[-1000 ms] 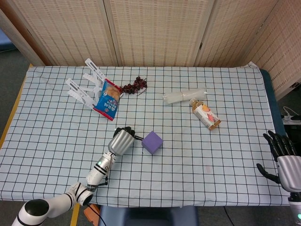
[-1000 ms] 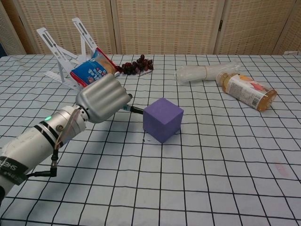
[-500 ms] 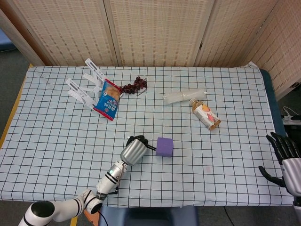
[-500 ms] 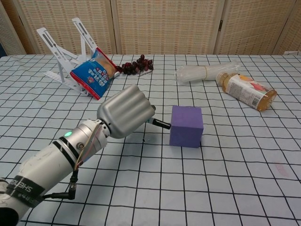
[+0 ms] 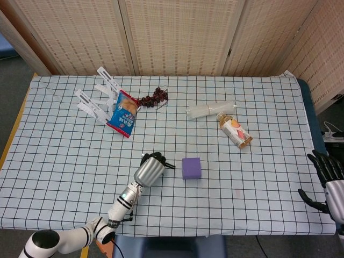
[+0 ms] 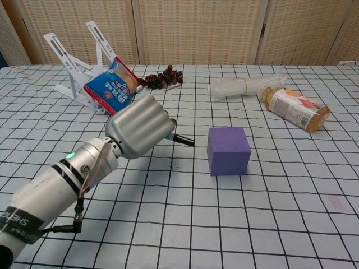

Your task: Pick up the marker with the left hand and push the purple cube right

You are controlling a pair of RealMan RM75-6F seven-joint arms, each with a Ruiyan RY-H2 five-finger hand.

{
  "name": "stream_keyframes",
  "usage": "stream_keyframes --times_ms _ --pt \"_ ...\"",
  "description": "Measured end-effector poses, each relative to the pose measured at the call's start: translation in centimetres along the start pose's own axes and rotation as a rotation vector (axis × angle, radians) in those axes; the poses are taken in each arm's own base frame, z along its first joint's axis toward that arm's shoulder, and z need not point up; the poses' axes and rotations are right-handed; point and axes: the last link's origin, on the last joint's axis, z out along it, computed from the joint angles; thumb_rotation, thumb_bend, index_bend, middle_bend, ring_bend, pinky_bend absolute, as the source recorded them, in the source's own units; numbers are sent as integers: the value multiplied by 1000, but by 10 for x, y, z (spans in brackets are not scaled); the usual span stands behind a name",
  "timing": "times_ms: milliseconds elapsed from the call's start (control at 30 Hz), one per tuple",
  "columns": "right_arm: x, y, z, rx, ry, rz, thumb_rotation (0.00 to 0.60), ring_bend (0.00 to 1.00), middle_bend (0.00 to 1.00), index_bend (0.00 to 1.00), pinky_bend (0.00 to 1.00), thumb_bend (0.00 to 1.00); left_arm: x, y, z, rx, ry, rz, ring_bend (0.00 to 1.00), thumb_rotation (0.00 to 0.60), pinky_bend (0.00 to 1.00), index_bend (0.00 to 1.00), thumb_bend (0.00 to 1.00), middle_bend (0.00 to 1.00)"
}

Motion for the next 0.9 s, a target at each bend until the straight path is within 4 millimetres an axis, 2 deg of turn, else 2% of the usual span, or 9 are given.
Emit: stream_keyframes --times_ms 167,267,400,500,567,700,900 --pt "-2 -1 0 1 -6 -3 600 0 0 0 0 173 -17 -27 -28 60 -22 -9 801 600 1000 807 643 864" --pt "-4 -2 1 4 -14 -7 600 0 0 0 0 173 -33 -49 -61 97 -51 -22 802 600 1000 793 638 855" --pt "-8 -7 1 19 -22 -15 600 0 0 0 0 173 -56 -78 -120 143 -132 -83 801 600 1000 737 617 816" --pt "-13 -12 1 32 -29 -17 600 0 0 0 0 173 -64 -87 -158 173 -181 -129 801 600 1000 669 590 770" --pt "-16 -16 1 42 -36 -17 600 0 0 0 0 172 -67 -85 -174 174 -207 -144 802 600 1000 599 571 723" --pt "-22 -21 1 55 -48 -22 600 0 0 0 0 173 -73 -78 -187 162 -234 -148 799 600 999 520 545 653" --pt "-24 -21 2 40 -56 -42 600 0 0 0 0 173 -75 -63 -188 166 -246 -156 712 600 1000 334 509 381"
